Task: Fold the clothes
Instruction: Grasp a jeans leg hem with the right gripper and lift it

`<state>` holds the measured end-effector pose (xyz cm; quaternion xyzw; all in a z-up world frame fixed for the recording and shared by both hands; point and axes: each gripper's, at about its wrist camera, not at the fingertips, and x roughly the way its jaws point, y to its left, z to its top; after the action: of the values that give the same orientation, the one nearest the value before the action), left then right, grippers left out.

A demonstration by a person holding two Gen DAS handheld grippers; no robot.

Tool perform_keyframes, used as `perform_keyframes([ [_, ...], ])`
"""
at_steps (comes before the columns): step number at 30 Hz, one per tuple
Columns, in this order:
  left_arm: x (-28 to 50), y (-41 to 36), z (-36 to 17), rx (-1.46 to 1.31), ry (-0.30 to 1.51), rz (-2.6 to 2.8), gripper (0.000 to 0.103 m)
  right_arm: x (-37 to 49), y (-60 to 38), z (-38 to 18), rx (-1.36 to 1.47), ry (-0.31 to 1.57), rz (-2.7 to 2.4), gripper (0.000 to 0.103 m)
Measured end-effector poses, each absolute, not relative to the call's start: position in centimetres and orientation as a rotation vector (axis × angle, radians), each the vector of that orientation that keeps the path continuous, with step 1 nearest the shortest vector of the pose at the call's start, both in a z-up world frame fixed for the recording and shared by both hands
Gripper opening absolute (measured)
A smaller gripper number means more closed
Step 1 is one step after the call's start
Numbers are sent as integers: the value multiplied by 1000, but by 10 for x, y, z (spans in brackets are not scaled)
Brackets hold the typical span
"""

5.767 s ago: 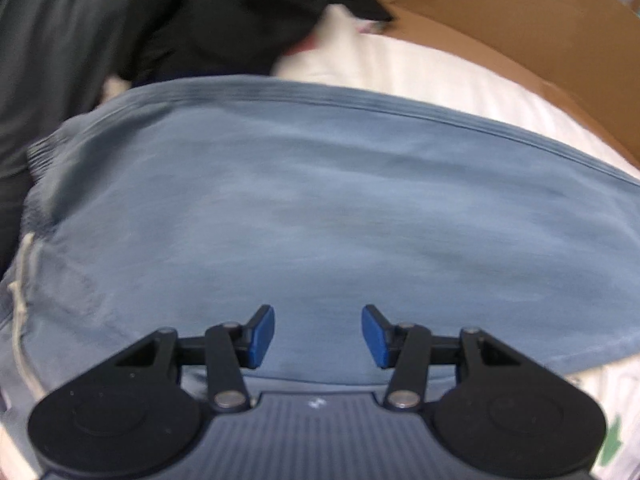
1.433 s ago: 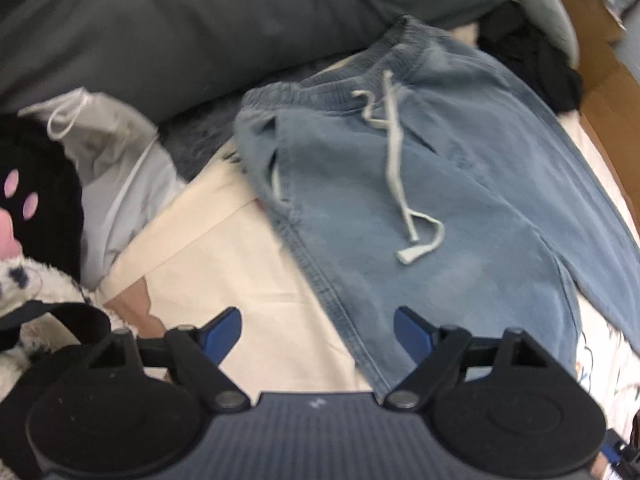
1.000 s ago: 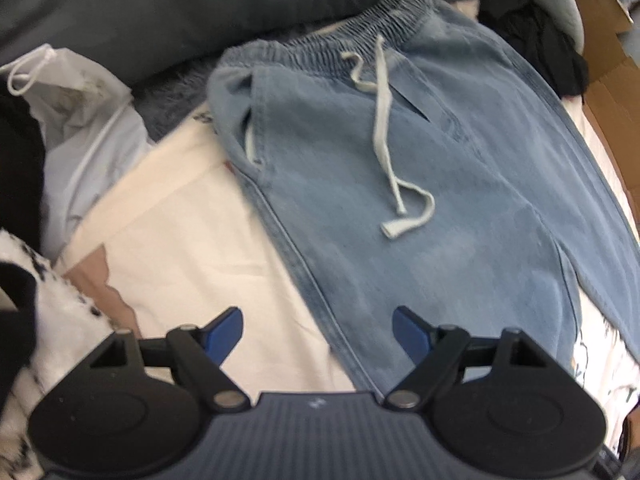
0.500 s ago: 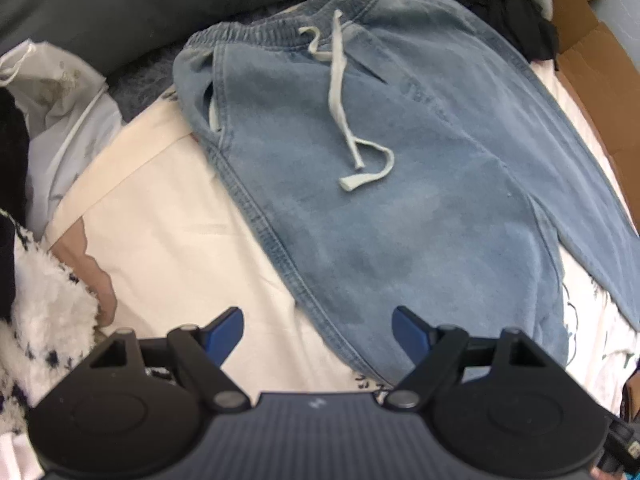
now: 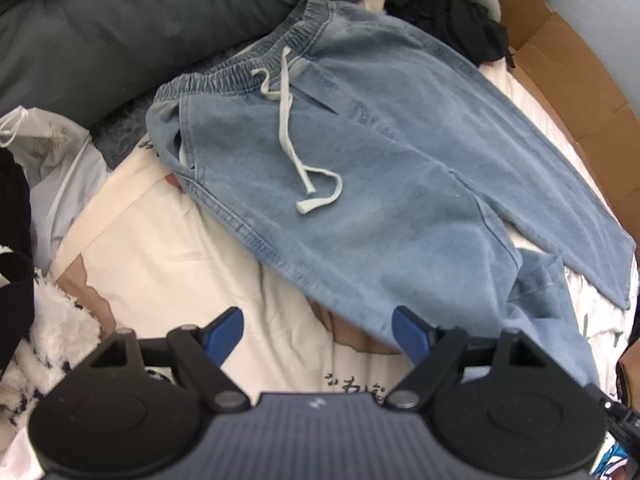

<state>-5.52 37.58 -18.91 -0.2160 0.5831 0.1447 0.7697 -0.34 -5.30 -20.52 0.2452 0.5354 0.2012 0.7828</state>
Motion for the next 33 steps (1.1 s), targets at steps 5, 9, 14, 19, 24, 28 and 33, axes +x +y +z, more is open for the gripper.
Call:
perform_keyframes([
  [5,-55,371,-178,-459,1252,306,83,-17,-63,-180,548,1114,426,2],
  [9,-57,370,-171,-456,1242,300,83,-28,-67,-166,551,1095,420,0],
  [14,-60,369,-168,-452,1241,300,83,-40,-83,-153,594,1054,385,0],
  [19,-63,369,-170,-447,1251,307,83,-46,-98,-158,606,1057,353,0],
  [24,-65,368,-172,-437,1263,309,83,-50,-113,-185,644,1094,279,1],
  [28,-66,365,-173,-422,1271,304,83,-50,-125,-209,660,1125,214,6],
  [33,-67,361,-177,-397,1273,288,83,-49,-128,-240,658,1168,160,40],
])
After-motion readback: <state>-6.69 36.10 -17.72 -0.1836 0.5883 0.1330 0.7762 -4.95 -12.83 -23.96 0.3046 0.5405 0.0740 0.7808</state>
